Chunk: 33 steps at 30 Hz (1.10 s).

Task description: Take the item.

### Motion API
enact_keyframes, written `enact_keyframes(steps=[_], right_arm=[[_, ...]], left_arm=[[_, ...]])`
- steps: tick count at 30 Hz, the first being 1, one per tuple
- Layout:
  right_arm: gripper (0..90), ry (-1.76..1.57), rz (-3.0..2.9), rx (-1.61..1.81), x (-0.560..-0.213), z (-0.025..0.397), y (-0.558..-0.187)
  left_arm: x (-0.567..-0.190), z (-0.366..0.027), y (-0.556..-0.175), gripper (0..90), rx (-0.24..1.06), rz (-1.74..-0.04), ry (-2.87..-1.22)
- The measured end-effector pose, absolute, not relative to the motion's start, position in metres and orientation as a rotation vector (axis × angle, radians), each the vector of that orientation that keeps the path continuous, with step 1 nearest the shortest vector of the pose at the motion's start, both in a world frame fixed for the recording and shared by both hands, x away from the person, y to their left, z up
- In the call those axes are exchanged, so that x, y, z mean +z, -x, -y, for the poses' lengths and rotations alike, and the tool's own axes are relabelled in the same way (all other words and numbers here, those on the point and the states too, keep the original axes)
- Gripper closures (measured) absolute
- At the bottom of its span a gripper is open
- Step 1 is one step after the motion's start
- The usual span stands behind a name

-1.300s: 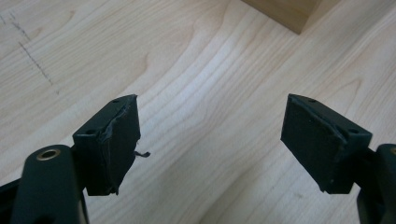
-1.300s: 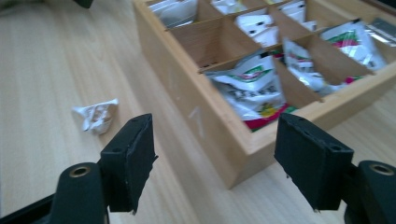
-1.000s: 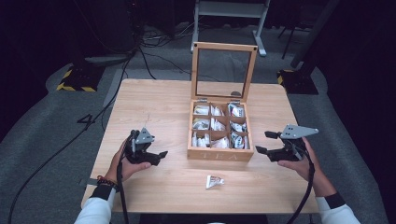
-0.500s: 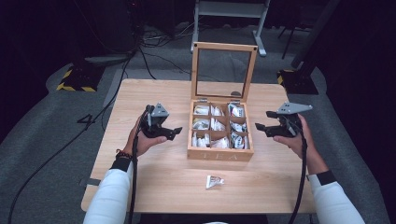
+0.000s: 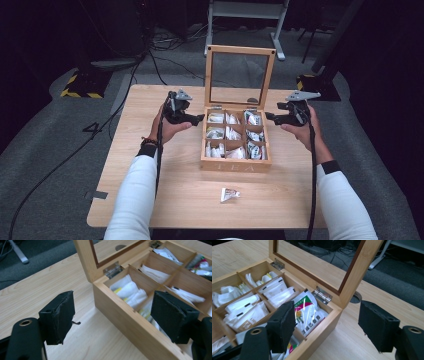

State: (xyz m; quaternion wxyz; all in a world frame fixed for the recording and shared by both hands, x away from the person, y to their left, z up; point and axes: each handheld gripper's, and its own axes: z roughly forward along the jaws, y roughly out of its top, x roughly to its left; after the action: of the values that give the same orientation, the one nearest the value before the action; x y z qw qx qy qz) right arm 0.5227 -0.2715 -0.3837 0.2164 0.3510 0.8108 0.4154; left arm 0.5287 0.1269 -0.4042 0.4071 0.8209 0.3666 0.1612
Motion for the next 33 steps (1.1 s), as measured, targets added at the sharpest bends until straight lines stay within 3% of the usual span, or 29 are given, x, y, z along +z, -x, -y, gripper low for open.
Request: enact_keyframes(steps=[16,21,33], right_arm=[[27.9,-1.112,-2.248,1.183,-0.392,0.258,-0.581],[27.6,-1.162,-2.242,1.2,-0.401,0.257,-0.591],[32.7,-1.2,-2.191,1.321,-0.411,0.258,-0.609]], left_arm=[[-0.401,-0.095,-0.583,20.7,0.406,-1.04,-2.061],[-0.405,-0.094,-0.593,31.2,0.382,-1.062,-2.068],[-0.417,-0.085,-0.614,36.9,0.293,-1.064,-2.045]])
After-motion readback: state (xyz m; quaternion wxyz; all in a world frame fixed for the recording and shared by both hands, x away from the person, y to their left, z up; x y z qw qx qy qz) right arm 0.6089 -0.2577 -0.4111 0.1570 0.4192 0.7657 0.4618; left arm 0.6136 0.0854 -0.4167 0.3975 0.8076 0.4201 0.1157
